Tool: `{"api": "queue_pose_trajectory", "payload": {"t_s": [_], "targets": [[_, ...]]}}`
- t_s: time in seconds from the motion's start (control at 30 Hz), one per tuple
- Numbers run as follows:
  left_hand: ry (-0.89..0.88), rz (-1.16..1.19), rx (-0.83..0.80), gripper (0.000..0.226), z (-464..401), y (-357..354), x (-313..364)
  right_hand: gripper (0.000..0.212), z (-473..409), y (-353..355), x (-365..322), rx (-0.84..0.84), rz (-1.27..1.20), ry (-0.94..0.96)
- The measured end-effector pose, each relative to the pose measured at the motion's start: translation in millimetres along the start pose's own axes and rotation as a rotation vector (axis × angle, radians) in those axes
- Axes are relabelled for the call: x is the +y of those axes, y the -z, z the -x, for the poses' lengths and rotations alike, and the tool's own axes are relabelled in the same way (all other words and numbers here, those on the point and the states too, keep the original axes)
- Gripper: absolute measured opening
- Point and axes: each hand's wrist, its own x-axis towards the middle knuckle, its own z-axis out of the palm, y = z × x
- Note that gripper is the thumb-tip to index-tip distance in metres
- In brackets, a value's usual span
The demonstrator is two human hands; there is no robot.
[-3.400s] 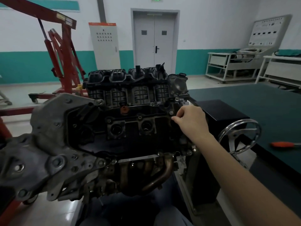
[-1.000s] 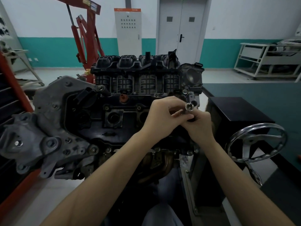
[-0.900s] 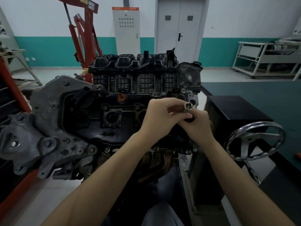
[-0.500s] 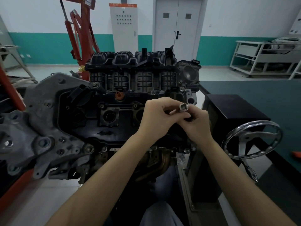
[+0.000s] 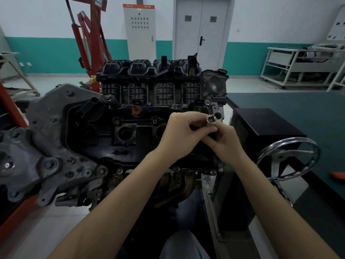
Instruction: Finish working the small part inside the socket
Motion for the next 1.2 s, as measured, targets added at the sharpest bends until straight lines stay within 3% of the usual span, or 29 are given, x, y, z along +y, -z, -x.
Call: {"api": "queue_pose_trajectory", "payload": {"t_s": [0.07, 0.17, 0.3, 0.43, 0.53, 0.73, 0.93, 1.1, 1.2], "targets": [[0.020, 0.064, -0.042, 0.024, -1, 1, 1, 0.037, 0, 1, -2, -0.058, -0.033, -0.008], [0.006, 0.073, -0.070, 0.025, -1, 1, 3, 0.036, 0, 0, -2, 0.018, -0.054, -0.030], [0.010, -0.003, 0.048, 0.018, 1, -3, 4, 0.021, -2, -3, 0, 0.081, 0.002, -0.024], [0.031, 0.107, -0.015, 0.026, 1, 1, 3, 0.035, -1, 1, -2, -0.067, -0.086, -0.006], [0.044, 0.194, -0.045, 0.033, 1, 3, 3, 0.038, -2, 1, -5, -0.062, -0.105, -0.036], [0.015, 0.023, 0.134, 0.023, 5, -6, 8, 0.024, -5, -3, -3, 0.042, -0.086, -0.034], [0.067, 0.163, -0.044, 0.036, 1, 1, 11, 0.038, -2, 2, -5, -0.034, -0.093, -0.058], [0.042, 0.071, 0.037, 0.025, 5, -4, 11, 0.022, -2, 1, -4, 0.072, -0.060, -0.040], [0.048, 0.103, 0.005, 0.026, 4, -1, 11, 0.029, 2, 2, -2, 0.011, -0.080, -0.032]]}}
